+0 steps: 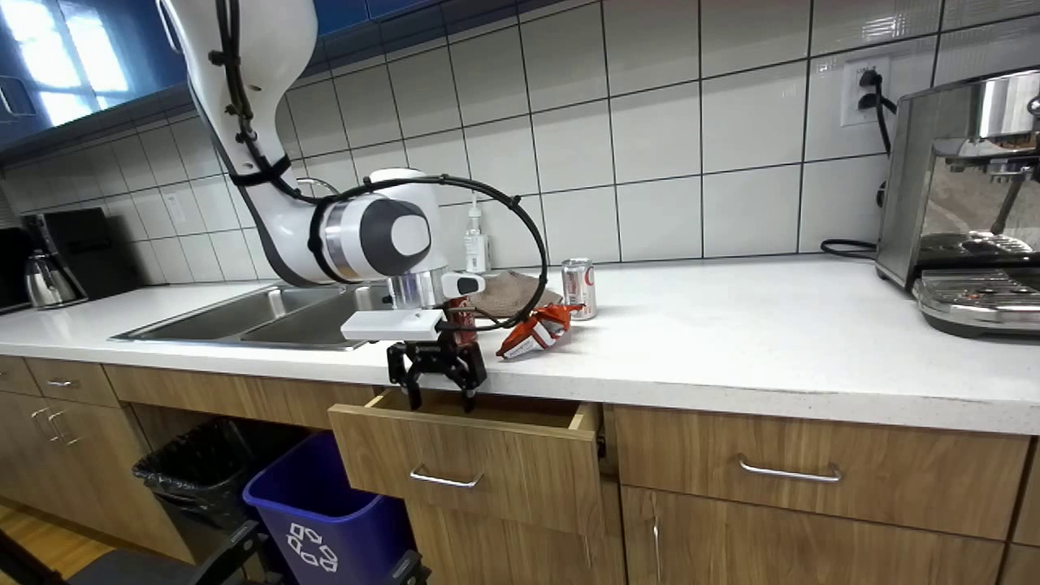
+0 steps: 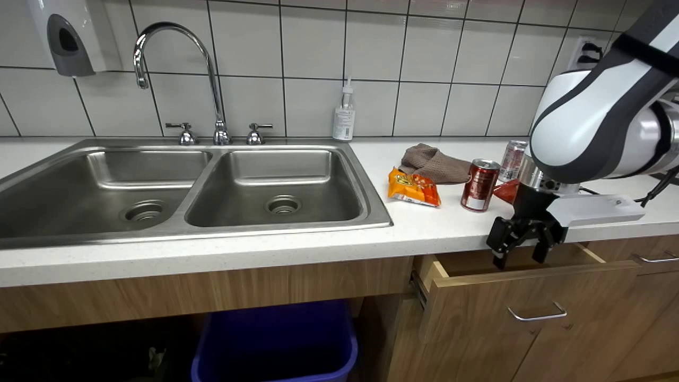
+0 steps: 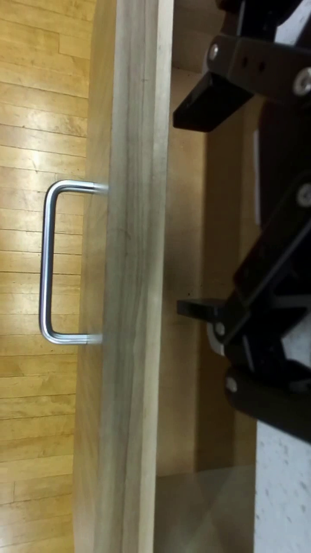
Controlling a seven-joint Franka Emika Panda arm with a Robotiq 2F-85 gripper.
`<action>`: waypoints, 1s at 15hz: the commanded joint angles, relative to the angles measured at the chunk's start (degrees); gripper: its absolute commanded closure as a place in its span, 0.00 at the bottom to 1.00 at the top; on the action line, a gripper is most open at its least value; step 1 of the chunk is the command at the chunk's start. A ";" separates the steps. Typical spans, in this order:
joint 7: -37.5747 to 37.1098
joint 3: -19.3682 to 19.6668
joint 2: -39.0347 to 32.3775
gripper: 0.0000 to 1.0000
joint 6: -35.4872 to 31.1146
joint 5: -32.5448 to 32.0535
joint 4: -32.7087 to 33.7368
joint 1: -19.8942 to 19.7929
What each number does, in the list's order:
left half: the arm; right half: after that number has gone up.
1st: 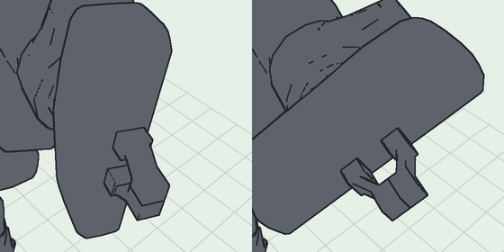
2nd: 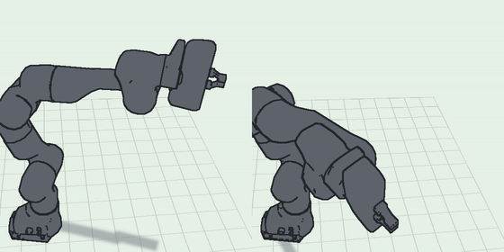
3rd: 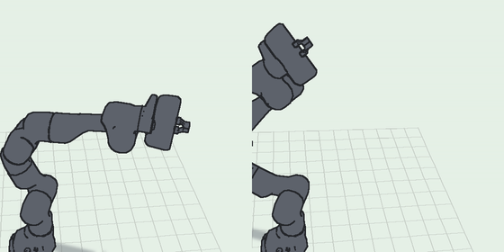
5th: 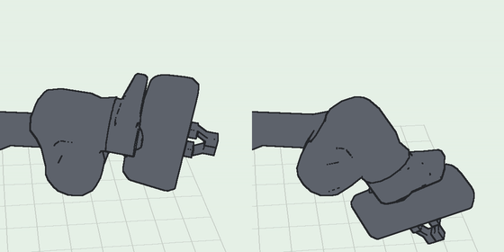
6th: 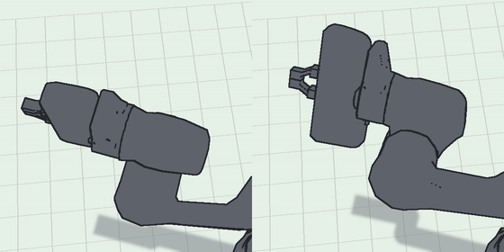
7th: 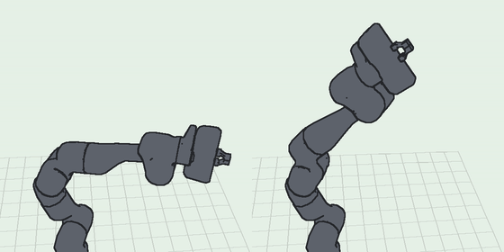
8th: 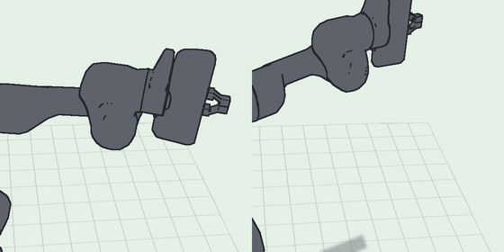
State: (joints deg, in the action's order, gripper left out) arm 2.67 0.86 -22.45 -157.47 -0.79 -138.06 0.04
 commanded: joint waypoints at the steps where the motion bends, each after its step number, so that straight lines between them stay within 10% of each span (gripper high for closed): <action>1: -3.80 0.59 2.28 0.00 -1.17 0.34 -2.76 0.61; 15: -8.84 2.72 8.53 0.00 -0.09 -1.00 -10.66 2.75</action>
State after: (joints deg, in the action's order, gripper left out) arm -3.00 2.42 -18.60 -159.87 -0.78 -144.44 1.64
